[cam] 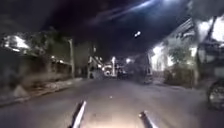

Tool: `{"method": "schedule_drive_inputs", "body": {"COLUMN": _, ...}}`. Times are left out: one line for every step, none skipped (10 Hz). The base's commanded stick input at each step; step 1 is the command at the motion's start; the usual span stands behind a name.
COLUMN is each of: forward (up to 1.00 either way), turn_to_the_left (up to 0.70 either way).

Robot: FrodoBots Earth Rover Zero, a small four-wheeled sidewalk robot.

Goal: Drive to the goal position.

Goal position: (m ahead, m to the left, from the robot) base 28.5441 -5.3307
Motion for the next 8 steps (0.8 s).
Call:
{"method": "schedule_drive_inputs", "body": {"forward": 1.00, "turn_to_the_left": 0.02}}
{"method": "schedule_drive_inputs", "body": {"forward": 1.00, "turn_to_the_left": 0.02}}
{"method": "schedule_drive_inputs", "body": {"forward": 1.00, "turn_to_the_left": 0.02}}
{"method": "schedule_drive_inputs", "body": {"forward": 1.00, "turn_to_the_left": 0.02}}
{"method": "schedule_drive_inputs", "body": {"forward": 1.00, "turn_to_the_left": 0.02}}
{"method": "schedule_drive_inputs", "body": {"forward": 1.00, "turn_to_the_left": 0.02}}
{"method": "schedule_drive_inputs", "body": {"forward": 1.00, "turn_to_the_left": 0.02}}
{"method": "schedule_drive_inputs", "body": {"forward": 1.00, "turn_to_the_left": 0.02}}
